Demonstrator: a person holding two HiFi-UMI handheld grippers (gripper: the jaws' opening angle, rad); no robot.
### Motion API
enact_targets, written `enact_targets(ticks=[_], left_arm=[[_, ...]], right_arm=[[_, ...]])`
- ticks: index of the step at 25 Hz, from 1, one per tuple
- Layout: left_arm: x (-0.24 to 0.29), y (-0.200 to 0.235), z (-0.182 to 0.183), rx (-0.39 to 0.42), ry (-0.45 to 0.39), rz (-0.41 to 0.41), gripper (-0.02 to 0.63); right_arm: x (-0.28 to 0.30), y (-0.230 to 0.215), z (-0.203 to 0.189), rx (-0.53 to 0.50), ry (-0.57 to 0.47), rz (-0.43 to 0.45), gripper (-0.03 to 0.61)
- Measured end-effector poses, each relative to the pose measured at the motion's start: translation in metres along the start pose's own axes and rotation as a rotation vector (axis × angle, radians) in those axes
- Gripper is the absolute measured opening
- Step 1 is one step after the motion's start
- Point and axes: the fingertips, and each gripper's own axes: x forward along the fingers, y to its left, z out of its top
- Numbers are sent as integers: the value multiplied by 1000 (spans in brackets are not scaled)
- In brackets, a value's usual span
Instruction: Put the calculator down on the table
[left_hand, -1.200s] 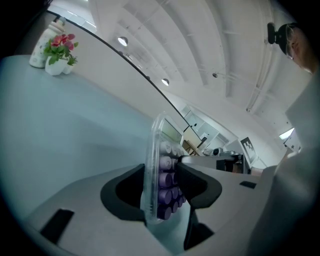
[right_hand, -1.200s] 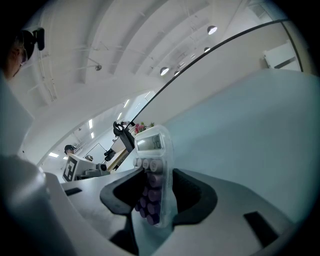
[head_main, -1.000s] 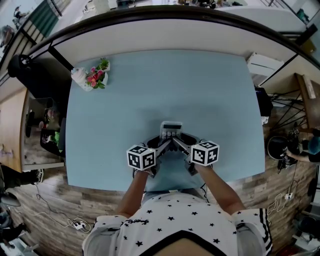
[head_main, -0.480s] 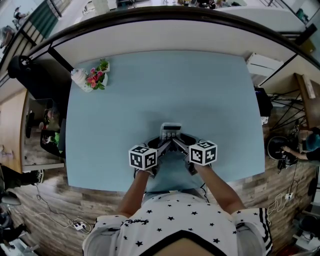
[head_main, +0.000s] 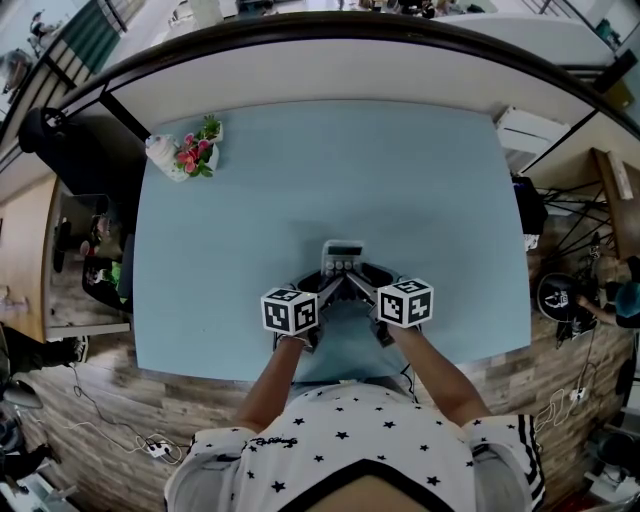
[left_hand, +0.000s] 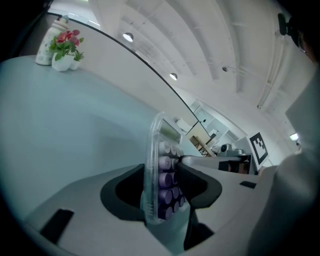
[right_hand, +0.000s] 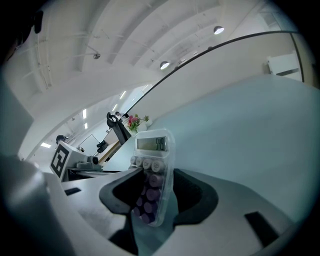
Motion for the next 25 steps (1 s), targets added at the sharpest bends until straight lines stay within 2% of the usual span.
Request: enact_targets(ticks=[25], left_arm=[[1,17,1,-83,25,104,219]], right_arm=[[14,-2,1,-71,59,-56,186]])
